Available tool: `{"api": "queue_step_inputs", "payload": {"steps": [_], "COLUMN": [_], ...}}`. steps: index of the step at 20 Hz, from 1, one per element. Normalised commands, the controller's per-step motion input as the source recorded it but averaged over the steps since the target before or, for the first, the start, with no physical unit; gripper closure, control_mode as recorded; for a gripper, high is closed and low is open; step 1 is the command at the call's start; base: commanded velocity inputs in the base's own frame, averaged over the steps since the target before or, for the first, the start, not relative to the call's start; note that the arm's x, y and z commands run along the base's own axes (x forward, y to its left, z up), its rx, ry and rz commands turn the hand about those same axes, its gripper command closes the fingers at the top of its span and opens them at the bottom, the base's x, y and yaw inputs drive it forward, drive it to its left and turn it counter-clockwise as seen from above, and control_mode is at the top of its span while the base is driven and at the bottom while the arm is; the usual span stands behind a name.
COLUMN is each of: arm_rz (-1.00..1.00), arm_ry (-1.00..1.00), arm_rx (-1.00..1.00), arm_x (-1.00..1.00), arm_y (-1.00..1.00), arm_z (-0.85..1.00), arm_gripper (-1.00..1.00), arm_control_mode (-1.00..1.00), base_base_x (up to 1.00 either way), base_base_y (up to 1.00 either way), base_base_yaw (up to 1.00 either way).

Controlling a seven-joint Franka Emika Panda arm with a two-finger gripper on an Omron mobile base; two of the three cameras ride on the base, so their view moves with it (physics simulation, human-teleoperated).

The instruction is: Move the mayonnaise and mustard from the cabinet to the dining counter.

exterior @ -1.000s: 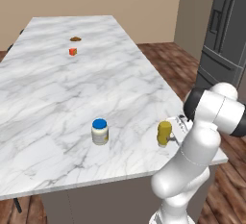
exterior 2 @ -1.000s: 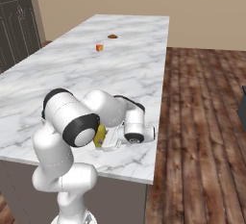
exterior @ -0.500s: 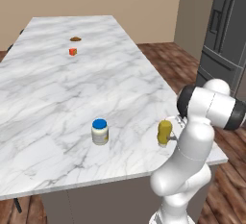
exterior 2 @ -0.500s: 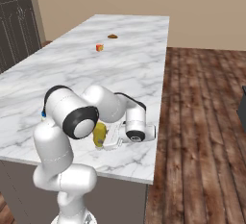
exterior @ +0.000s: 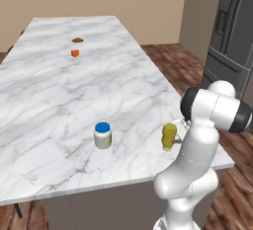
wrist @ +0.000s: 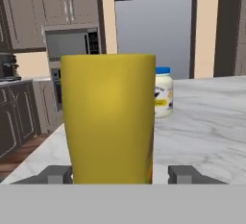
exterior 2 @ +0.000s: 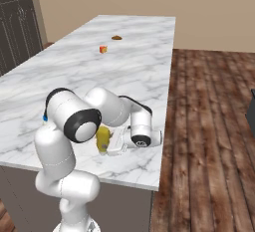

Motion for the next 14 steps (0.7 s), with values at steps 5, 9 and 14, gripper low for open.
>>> {"api": "queue_step_inputs", "payload": {"steps": [5,9,14], "arm_rz": [0.0,0.0,0.0], "arm_ry": [0.01,0.03,0.02], "arm_rx": [0.0,0.0,0.0], "arm_x": [-0.16,-0.04,0.0], "arm_y": [0.0,0.0,0.0], "arm_z": [0.0,0.0,0.07], "arm_gripper": [-1.0,-1.0,-1.0], "arm_control_mode": [-1.0,-1.0,-1.0], "base_base_x": [0.0,0.0,0.0], "base_base_y": [0.0,0.0,0.0], "base_base_yaw": [0.0,0.0,0.0]}}
